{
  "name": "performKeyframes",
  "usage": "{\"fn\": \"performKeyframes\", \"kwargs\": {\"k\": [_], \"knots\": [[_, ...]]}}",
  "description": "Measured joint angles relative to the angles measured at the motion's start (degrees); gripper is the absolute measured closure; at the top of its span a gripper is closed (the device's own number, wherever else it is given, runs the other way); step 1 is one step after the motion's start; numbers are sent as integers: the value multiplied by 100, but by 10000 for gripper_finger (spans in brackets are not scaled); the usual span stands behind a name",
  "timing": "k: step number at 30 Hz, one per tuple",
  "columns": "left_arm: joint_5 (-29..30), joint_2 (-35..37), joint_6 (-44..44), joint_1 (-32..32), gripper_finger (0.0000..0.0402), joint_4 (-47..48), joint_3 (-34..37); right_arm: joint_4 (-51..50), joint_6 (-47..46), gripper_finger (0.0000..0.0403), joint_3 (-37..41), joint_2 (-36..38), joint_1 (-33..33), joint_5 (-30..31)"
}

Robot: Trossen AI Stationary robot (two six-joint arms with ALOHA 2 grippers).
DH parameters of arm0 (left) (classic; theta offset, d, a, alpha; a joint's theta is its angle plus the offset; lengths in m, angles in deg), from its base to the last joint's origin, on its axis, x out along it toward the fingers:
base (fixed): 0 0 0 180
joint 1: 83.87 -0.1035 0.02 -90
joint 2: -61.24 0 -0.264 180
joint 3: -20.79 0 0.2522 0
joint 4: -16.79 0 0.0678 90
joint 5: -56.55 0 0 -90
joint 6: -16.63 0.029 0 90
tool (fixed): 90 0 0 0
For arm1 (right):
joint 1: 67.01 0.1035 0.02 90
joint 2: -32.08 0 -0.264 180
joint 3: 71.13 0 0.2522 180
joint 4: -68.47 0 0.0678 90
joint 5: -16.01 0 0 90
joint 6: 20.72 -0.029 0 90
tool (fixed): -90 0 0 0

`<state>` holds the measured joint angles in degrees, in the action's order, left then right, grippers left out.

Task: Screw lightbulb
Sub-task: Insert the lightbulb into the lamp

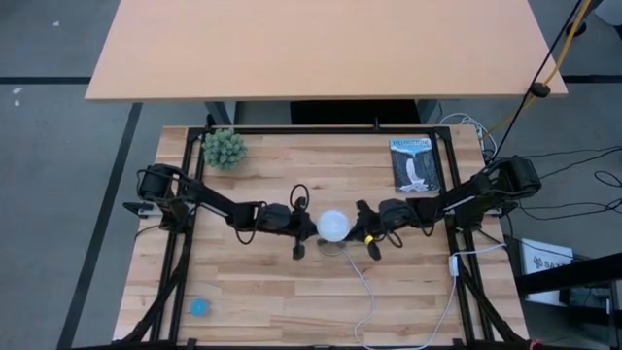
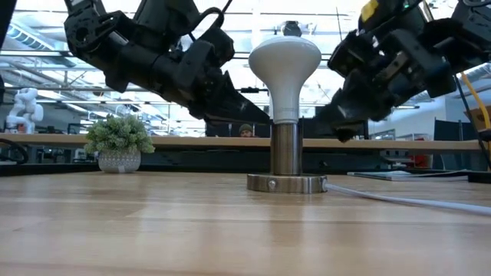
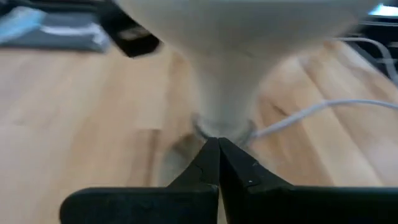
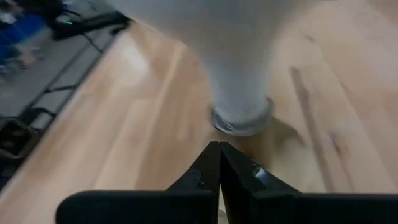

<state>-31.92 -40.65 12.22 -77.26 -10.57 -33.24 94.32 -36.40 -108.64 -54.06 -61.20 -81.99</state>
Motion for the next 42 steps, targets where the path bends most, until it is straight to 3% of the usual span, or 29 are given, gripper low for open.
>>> {"fn": "performKeyframes", "kwargs": {"k": [6,10,12,17,20,26,30,32,34,39,42], "knots": [[-488,0,-113,144,402,-72,0,45,27,403,2,0,-23,949],[-258,0,35,142,402,-241,0,317,268,403,-16,2,-18,915],[-134,0,86,97,402,-221,0,258,295,403,-64,2,-7,704],[21,0,45,-65,402,-97,0,57,291,403,-170,2,-5,-496],[112,0,-155,-97,402,-95,0,34,269,403,-181,4,-1,-698],[-716,0,-271,1,402,-107,0,-386,142,403,-179,4,-92,418],[-671,0,-262,79,402,-283,0,-140,188,403,-179,4,-92,1149],[-549,0,-258,71,402,-339,0,68,228,403,-181,7,-92,1215],[-398,0,-257,25,402,-339,0,72,276,403,-181,11,-92,1000],[-227,0,-259,-115,402,-167,0,-134,172,403,-180,11,-78,-616],[-160,0,-264,-176,402,-140,0,-141,8,403,-179,9,-81,-898]]}}
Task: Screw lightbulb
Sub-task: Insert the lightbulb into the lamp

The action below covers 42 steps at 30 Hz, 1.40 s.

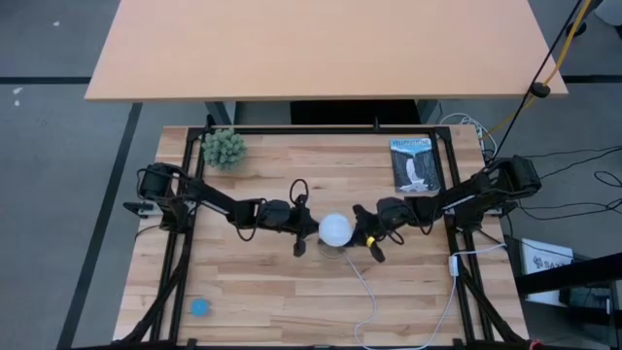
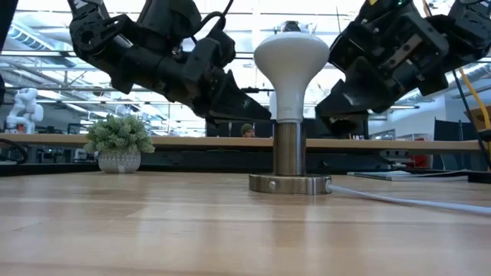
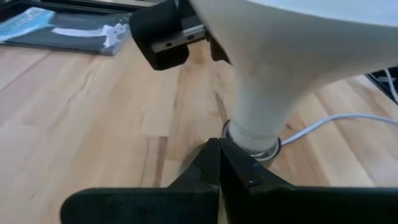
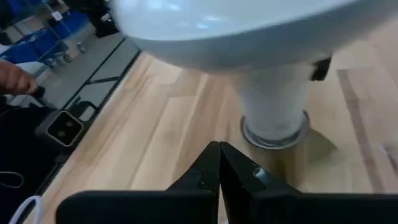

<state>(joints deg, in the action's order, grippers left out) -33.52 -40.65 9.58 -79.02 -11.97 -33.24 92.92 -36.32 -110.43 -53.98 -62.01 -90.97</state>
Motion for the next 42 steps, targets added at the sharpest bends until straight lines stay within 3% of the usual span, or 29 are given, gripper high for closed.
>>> {"fn": "performKeyframes", "kwargs": {"k": [4,8,12,17,42], "knots": [[-143,0,-54,37,402,0,0,-105,-16,403,0,0,-17,288],[-724,0,-151,169,402,-78,0,-394,-19,403,0,0,-18,1250],[-550,0,-140,258,402,-83,-1,-195,41,403,0,-2,-20,1818],[-335,0,-142,136,402,-84,0,147,167,403,0,-2,0,1819],[-525,0,87,246,402,-79,-205,77,129,403,0,-2,3,1817]]}}
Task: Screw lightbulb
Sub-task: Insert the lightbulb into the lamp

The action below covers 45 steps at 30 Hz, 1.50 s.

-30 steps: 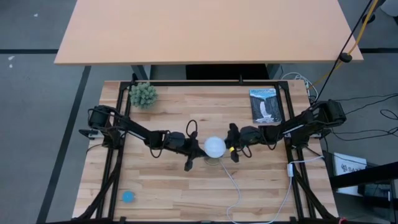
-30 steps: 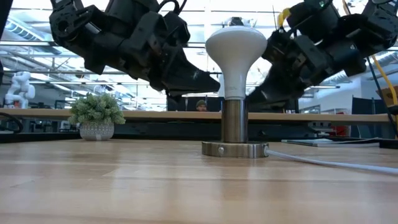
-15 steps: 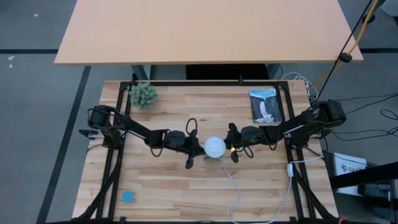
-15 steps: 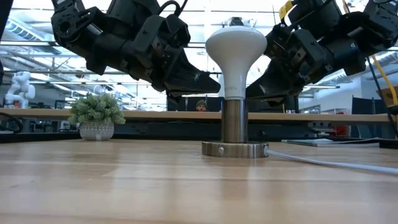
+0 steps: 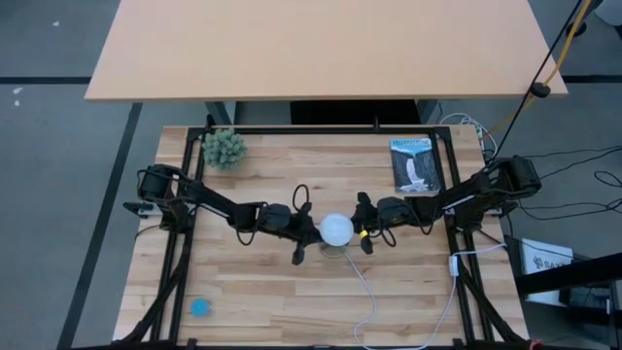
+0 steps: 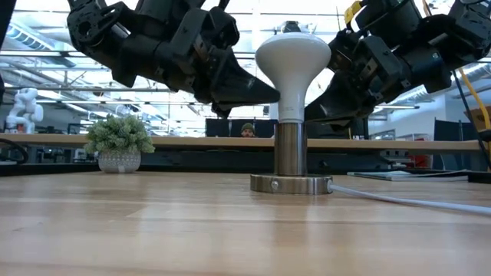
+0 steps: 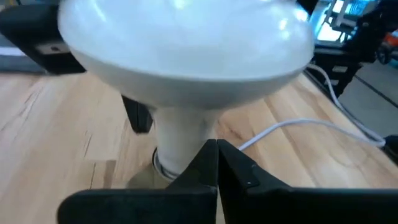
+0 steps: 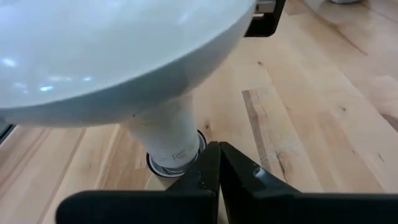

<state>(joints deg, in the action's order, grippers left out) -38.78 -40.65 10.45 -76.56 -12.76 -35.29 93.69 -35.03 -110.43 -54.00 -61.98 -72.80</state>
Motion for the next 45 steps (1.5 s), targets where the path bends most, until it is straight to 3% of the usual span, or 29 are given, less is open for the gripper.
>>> {"fn": "performKeyframes", "kwargs": {"k": [8,11,13,15,21,25,28,36,42,45], "knots": [[12,0,27,0,402,114,0,-7,-134,403,0,0,1,-80],[415,0,40,-18,402,248,0,-25,-154,403,2,0,-8,-904],[1087,0,-63,-30,402,435,0,-62,-199,403,2,0,2,-1591],[1510,0,-264,-33,402,584,0,-115,-328,403,2,0,13,-1760],[789,0,-391,100,402,802,2,-273,-317,403,2,0,-3,-1265],[350,0,-385,247,402,726,2,-281,-282,403,2,0,-10,-549],[330,0,-384,296,402,566,2,-260,-255,403,2,0,-8,-258],[335,0,-365,291,402,787,6,-760,-511,403,4,58,34,-285],[490,127,-246,261,402,825,153,-1764,-624,403,4,703,64,-246],[785,380,-405,250,402,807,458,-2323,-692,403,4,1142,260,168]]}}
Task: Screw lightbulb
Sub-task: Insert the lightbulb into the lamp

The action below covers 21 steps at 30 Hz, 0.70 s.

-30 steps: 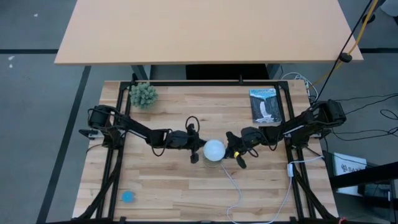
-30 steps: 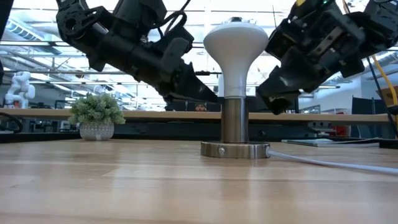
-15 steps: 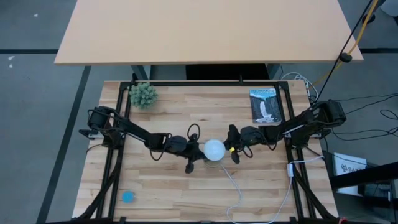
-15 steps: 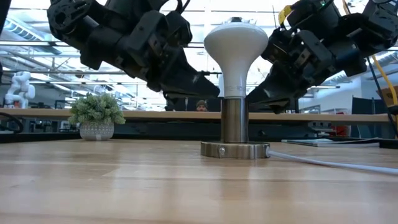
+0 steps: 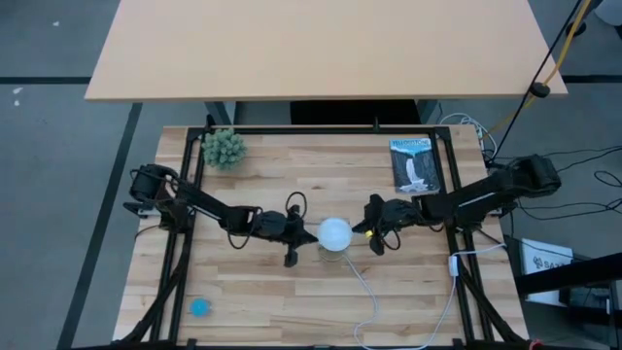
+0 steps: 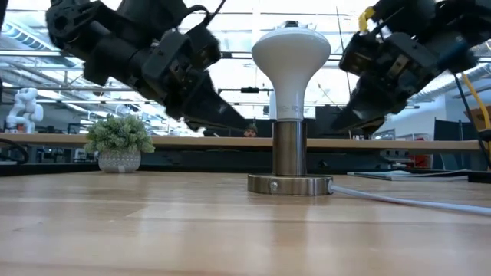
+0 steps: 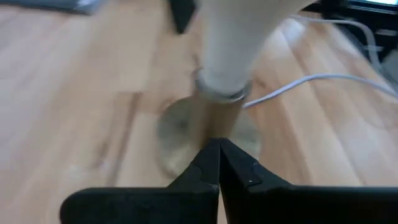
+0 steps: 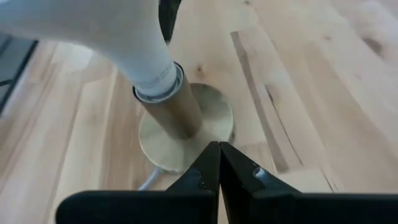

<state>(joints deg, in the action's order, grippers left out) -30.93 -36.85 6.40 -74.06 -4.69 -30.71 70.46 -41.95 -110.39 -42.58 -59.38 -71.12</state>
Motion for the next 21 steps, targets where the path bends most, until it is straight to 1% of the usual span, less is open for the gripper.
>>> {"fn": "performKeyframes", "kwargs": {"k": [2,5,8,11,15,18,21], "knots": [[250,217,-111,22,402,-148,269,-399,-124,403,0,240,213,313],[592,531,-136,113,402,-698,745,-640,-334,403,0,407,623,748],[815,732,-142,213,402,-1334,1180,-693,-612,403,0,392,1074,1185],[904,768,-147,296,402,-1858,1536,-668,-1012,403,0,284,1560,1846],[1079,768,-151,336,402,-2163,1712,-390,-1488,403,-1,-3,2159,2672],[1179,768,-132,323,402,-2163,1714,143,-1636,403,-2,-425,2444,2893],[1195,768,-132,279,402,-2166,1714,748,-1689,403,-2,-986,2556,2903]]}}
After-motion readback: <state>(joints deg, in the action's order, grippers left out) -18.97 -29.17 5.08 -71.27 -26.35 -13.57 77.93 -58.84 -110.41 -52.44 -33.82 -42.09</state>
